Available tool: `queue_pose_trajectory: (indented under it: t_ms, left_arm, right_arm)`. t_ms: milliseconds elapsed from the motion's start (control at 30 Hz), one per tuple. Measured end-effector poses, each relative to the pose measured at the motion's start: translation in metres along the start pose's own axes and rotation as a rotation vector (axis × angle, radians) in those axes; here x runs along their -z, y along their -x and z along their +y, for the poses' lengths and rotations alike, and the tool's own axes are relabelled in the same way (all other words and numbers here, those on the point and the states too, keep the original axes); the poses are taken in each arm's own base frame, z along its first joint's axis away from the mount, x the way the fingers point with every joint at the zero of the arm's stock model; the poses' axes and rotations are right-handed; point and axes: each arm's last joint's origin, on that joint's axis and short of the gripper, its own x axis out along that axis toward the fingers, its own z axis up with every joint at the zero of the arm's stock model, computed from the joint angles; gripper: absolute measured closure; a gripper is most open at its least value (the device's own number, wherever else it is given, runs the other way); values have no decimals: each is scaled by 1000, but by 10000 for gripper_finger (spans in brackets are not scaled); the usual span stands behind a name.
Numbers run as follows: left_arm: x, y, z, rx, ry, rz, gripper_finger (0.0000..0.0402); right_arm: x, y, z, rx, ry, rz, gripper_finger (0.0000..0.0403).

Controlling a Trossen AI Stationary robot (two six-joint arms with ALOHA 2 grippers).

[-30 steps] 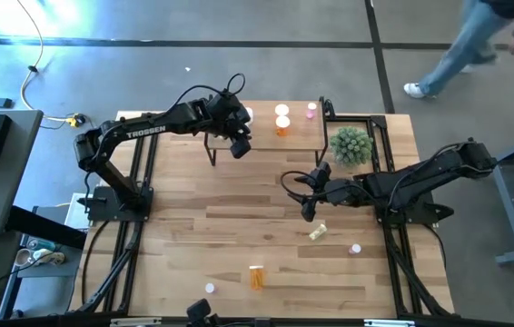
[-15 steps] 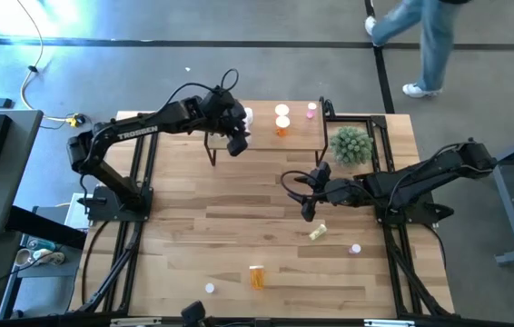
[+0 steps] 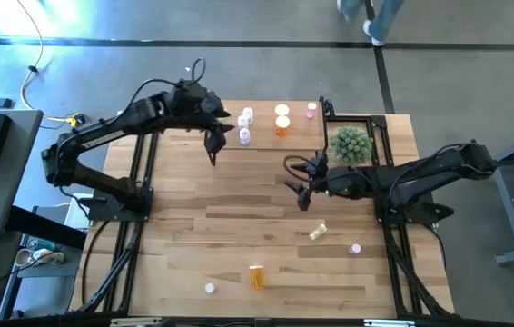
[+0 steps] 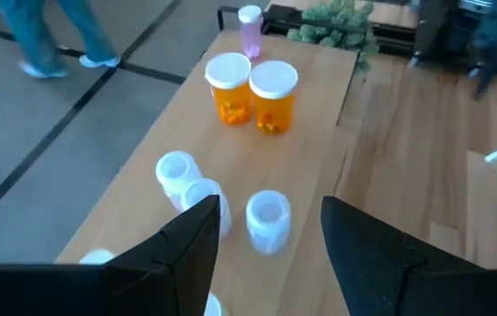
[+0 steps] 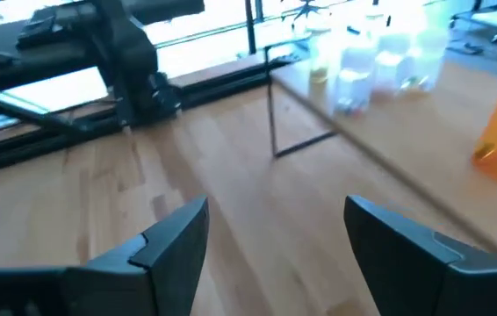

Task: Pick and place medicine bottles onto shelf by color
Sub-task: Adjust the pill bottles on the shelf

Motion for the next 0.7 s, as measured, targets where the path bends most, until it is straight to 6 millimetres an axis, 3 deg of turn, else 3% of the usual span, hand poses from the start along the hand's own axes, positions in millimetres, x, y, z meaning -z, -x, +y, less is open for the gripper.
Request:
queue_pose_trajectory:
  t_ms: [133, 300, 700]
  left_arm:
    - [19, 7, -3, 7, 24, -24, 211]
    - [52, -3, -7, 6, 84, -75, 211]
    - [108, -34, -12, 4, 131, -133, 211]
  right_arm:
    - [-20, -3, -7, 3, 32, -39, 146]
    - [-48, -6, -20, 18, 59, -65, 146]
    - [-117, -1, -80, 241, 140, -136, 146]
